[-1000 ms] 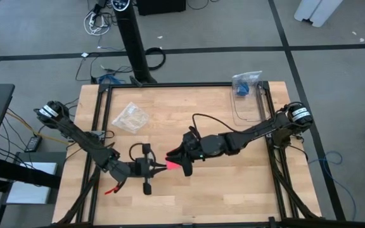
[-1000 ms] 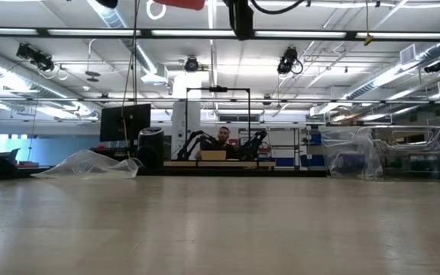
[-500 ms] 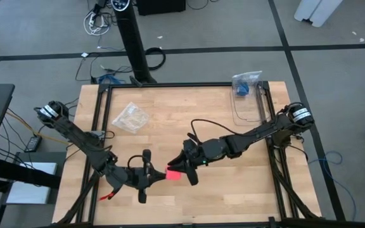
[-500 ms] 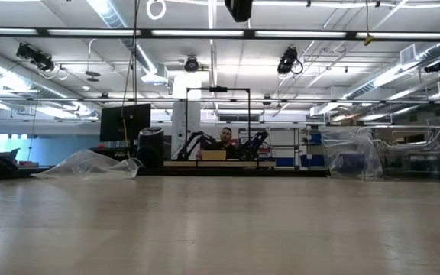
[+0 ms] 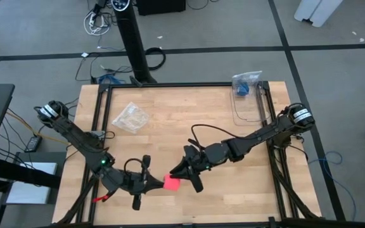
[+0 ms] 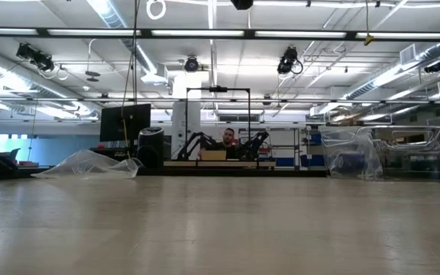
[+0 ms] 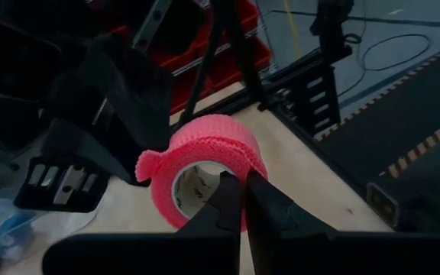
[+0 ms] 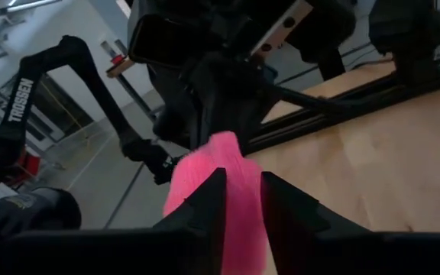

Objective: Roll bandage
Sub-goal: Roll the pink bandage

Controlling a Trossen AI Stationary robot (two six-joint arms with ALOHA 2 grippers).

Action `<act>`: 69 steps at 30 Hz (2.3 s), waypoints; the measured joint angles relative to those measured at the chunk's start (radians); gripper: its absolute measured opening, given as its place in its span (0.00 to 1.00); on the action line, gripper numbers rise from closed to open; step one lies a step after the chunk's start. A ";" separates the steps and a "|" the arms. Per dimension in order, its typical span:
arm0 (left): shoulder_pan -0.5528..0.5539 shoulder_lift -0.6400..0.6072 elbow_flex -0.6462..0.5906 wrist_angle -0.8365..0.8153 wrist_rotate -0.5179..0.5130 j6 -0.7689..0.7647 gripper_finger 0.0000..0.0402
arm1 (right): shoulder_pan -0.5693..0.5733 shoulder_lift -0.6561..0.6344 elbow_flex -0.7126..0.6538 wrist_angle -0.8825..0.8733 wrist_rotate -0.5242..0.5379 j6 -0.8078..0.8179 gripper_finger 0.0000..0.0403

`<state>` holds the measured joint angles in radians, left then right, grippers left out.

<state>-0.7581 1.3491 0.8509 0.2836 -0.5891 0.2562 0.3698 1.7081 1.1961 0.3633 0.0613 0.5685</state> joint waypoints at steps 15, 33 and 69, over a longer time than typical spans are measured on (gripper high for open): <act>-0.017 -0.003 0.000 -0.007 0.054 0.031 0.02 | 0.002 -0.014 -0.003 0.021 -0.068 -0.070 0.38; 0.052 -0.002 -0.004 -0.504 -0.039 -0.541 0.02 | 0.110 -0.161 -0.001 -0.483 0.206 -0.260 0.37; 0.445 0.163 0.039 -0.820 0.505 -1.071 0.17 | 0.143 -0.138 -0.004 -0.523 0.226 -0.230 0.37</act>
<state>-0.3130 1.5123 0.8899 -0.5366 -0.0844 -0.8147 0.5129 1.5703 1.1923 -0.1593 0.2878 0.3381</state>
